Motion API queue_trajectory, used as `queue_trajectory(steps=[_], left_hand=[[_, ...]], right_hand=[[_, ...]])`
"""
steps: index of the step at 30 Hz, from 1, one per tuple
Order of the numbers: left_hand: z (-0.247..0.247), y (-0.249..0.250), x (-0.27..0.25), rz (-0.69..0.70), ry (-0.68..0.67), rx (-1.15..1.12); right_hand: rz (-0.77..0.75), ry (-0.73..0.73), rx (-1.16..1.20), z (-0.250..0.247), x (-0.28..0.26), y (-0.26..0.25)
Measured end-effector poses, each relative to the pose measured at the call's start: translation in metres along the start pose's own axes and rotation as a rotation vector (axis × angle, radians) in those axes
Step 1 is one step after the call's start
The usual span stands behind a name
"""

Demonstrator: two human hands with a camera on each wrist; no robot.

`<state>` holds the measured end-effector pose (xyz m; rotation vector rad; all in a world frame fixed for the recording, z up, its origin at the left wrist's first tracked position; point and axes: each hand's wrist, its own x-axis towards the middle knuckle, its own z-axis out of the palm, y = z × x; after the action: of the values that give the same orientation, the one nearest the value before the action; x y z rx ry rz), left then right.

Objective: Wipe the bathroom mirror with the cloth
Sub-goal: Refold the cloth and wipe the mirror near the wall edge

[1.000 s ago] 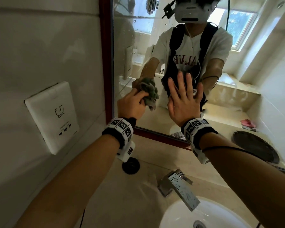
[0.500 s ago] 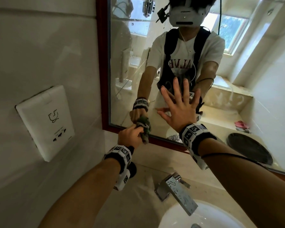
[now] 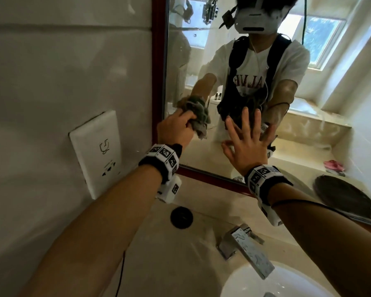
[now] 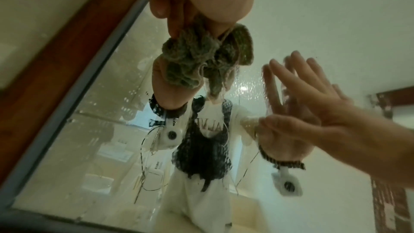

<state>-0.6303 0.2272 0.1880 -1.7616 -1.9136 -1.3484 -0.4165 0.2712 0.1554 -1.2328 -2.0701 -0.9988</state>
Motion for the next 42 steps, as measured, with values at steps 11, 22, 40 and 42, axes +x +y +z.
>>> queue_trajectory(steps=[11,22,40,42], left_hand=[[0.047,-0.06,-0.07,0.103,-0.482,0.256],[0.022,-0.045,-0.05,0.025,-0.351,0.183],[0.003,-0.054,-0.037,-0.109,-0.227,0.2],[0.017,-0.066,-0.053,-0.178,-0.359,0.255]], right_hand=[[-0.021,-0.021,-0.036,0.007,-0.001,0.004],[-0.01,-0.094,0.039,-0.006,0.002,-0.007],[-0.158,-0.154,0.043,-0.005,0.028,-0.036],[-0.161,-0.135,0.044,-0.004,0.028,-0.035]])
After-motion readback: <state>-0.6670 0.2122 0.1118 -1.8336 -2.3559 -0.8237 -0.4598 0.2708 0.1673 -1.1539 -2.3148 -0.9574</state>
